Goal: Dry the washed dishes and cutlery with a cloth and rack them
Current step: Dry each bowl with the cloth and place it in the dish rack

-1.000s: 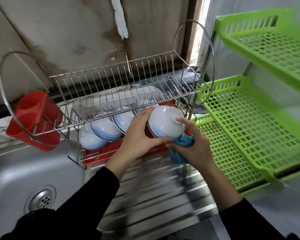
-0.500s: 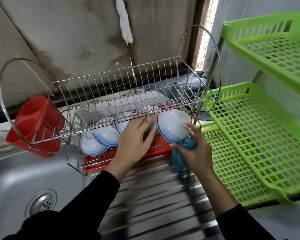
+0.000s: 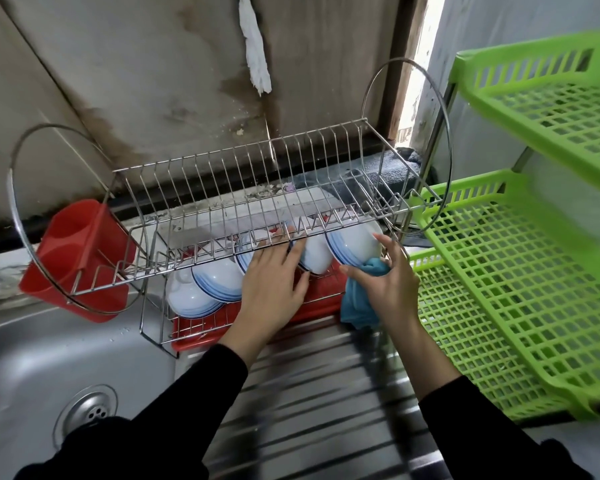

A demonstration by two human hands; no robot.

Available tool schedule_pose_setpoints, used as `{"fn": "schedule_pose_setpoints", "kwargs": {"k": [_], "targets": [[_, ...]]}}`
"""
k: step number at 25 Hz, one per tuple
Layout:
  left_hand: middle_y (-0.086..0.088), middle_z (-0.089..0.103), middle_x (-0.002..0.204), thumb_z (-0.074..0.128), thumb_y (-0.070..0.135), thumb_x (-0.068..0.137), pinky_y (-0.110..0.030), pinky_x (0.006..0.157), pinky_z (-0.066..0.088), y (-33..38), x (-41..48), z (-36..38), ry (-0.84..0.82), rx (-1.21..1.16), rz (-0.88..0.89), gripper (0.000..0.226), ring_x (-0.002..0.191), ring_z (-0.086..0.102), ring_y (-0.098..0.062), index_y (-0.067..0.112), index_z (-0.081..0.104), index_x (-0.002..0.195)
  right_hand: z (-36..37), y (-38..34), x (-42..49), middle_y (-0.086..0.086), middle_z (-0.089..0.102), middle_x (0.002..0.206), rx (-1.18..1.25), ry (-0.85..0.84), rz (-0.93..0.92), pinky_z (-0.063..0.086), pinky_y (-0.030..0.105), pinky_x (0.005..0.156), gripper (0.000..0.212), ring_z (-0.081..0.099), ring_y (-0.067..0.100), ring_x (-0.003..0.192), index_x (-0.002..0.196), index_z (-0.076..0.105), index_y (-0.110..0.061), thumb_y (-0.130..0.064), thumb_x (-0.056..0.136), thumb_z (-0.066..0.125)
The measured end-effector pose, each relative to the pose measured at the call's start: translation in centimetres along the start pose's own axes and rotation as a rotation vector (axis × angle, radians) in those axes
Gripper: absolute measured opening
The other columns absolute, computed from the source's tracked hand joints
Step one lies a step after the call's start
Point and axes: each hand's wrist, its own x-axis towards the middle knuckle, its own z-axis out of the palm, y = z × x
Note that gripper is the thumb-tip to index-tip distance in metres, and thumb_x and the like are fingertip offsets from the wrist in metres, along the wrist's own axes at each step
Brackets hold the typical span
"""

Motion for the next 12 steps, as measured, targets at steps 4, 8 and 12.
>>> {"fn": "schedule_pose_setpoints", "kwargs": {"k": [4,8,12], "targets": [[-0.011,0.064,0.117,0.037,0.042,0.086,-0.044,0.100,0.044,-0.1,0.0,0.0,-0.016,0.018,0.006,0.060,0.107,0.060,-0.030,0.014,0.052,0.137,0.0,-0.5,0.8,0.003,0.063,0.125,-0.056,-0.042,0.062,0.042,0.025,0.085,0.076,0.057,0.020,0.112,0.131,0.053,-0.026,-0.040,0.064,0.087],[-0.011,0.063,0.118,0.059,0.033,0.085,-0.043,0.101,0.043,-0.3,0.1,0.1,-0.040,0.014,0.015,0.058,0.107,0.059,-0.031,0.014,0.049,0.139,0.0,-0.9,1.8,0.006,0.058,0.136,-0.183,-0.101,0.056,0.045,0.034,0.092,0.080,0.056,0.029,0.120,0.138,0.047,-0.026,-0.047,0.069,0.082],[-0.013,0.061,0.120,0.065,0.028,0.082,-0.045,0.102,0.041,-0.1,0.1,0.0,-0.066,0.007,0.005,0.062,0.109,0.058,-0.033,0.014,0.047,0.140,-0.4,-1.4,2.7,0.005,0.048,0.146,-0.276,-0.189,0.017,0.045,0.035,0.095,0.086,0.052,0.030,0.127,0.146,0.038,-0.023,-0.048,0.074,0.078]]}}
